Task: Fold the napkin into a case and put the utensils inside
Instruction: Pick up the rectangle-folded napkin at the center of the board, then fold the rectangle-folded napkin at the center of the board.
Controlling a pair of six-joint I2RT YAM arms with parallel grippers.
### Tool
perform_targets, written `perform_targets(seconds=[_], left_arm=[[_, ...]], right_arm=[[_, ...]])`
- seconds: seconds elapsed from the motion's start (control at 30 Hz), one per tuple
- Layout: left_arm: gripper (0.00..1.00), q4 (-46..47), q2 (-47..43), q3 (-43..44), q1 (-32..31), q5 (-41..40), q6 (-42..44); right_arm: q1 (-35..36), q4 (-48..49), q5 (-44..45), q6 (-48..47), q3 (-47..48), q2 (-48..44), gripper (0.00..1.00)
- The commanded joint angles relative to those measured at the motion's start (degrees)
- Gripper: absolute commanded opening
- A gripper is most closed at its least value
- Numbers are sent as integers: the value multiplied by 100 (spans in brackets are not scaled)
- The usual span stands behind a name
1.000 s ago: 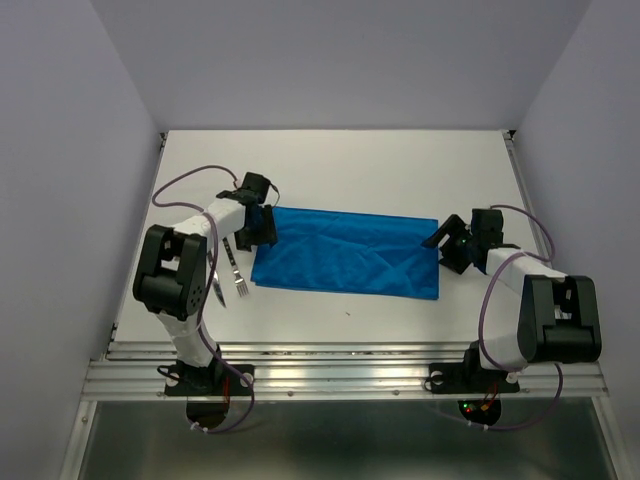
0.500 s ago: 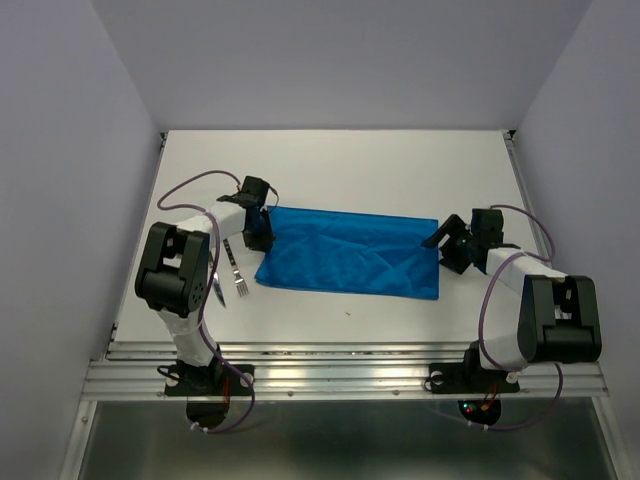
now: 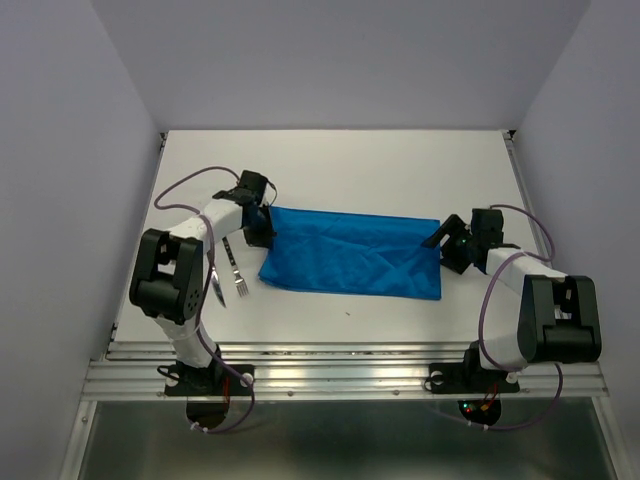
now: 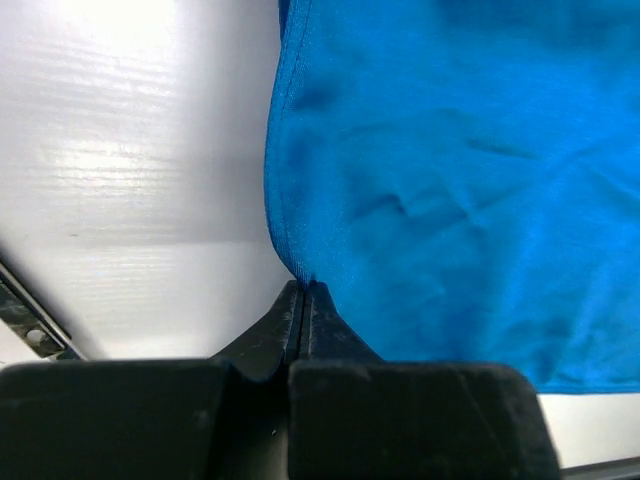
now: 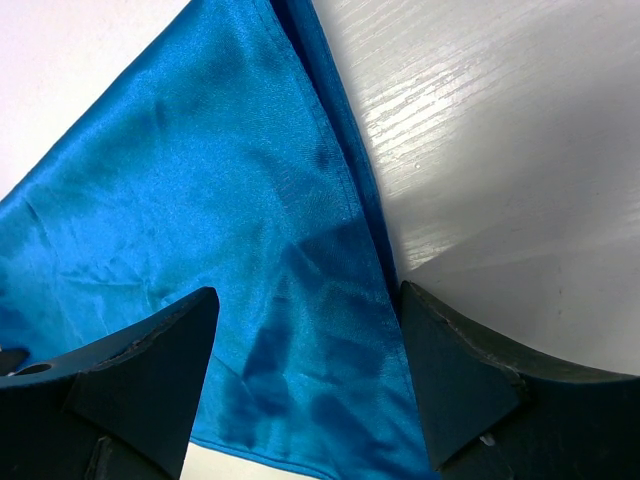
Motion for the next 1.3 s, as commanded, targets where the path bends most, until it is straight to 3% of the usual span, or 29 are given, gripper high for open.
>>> perform_targets(seconds=[0.0,0.27,0.7,0.83,1.03,1.27], left_arm=[[0,-341,-585,590,-30,96,212],[0,-447,-630,1074,-249,386,318],[0,-588,-147,2348,-1479,272,-148],[0,-789,362,2963,-1962,123,-341],[0,-781,863,3622,-2437,166,-570],[0,-659,1260,3992,-2886,376,-701]], right_arm=[[52,-213,-71,-16,-164,83,79],[105,-186,-177,90,-121,101,79],[105,-55,-291,186,-279,145,78],[105,-2,-300,222,-305,128,75],[105,-204,-89,151,-191,110,65],[157,-222,157,81,-191,154,39]])
